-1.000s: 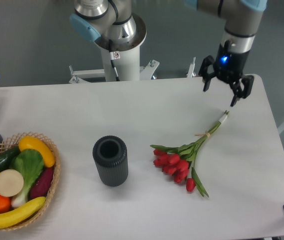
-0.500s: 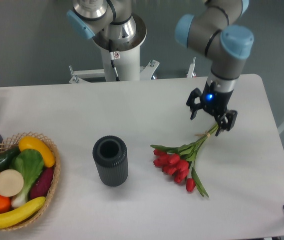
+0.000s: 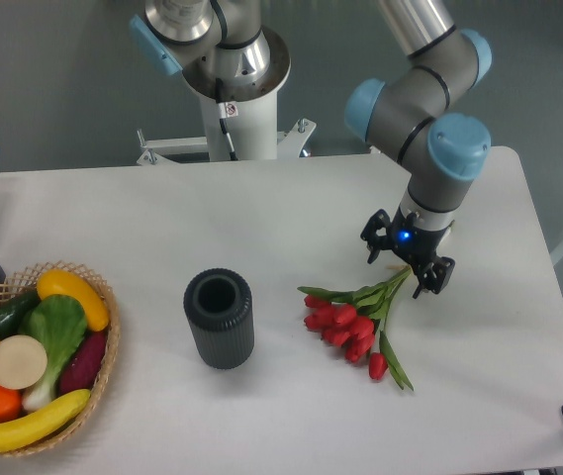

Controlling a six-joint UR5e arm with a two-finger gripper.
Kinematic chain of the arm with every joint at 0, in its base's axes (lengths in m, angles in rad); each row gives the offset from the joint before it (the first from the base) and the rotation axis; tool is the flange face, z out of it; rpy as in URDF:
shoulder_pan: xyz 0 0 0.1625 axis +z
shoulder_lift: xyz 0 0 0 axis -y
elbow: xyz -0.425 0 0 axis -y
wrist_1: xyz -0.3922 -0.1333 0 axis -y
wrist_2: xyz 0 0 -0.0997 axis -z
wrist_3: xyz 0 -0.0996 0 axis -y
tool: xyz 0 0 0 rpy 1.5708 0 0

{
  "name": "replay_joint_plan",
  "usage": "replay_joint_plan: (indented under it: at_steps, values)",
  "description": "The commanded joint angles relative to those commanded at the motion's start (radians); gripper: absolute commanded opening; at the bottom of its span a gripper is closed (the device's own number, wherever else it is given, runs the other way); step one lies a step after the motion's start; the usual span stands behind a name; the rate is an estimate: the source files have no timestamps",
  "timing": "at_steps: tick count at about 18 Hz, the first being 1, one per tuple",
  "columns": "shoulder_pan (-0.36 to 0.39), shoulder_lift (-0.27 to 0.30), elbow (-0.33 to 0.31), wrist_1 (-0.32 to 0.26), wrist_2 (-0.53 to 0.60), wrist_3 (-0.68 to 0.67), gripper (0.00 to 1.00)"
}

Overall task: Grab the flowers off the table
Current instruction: 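Lower the gripper around the tulip stems near the flower heads, then close the gripper on the tulip stems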

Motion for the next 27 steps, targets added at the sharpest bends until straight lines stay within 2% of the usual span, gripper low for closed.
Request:
replay_joint_plan:
  at_steps: [3,13,15,18,19,21,27]
  values:
    - [-0.015,-0.029,0.011,0.011,0.029,-0.023,1.0]
    - [-0.038,-0.046,0.0,0.031,0.054,-0.031,0.98]
    - [-0.038,-0.041,-0.002,0.031,0.052,-0.029,0.61]
    - [-0.035,-0.038,0.0,0.031,0.049,-0.026,0.44]
    - [-0.035,-0.037,0.0,0.029,0.049,-0.029,0.4]
    - [-0.035,-0.037,0.0,0.029,0.048,-0.031,0.39]
    - [-0.034,-0.034,0.0,0.028,0.046,-0.032,0.28]
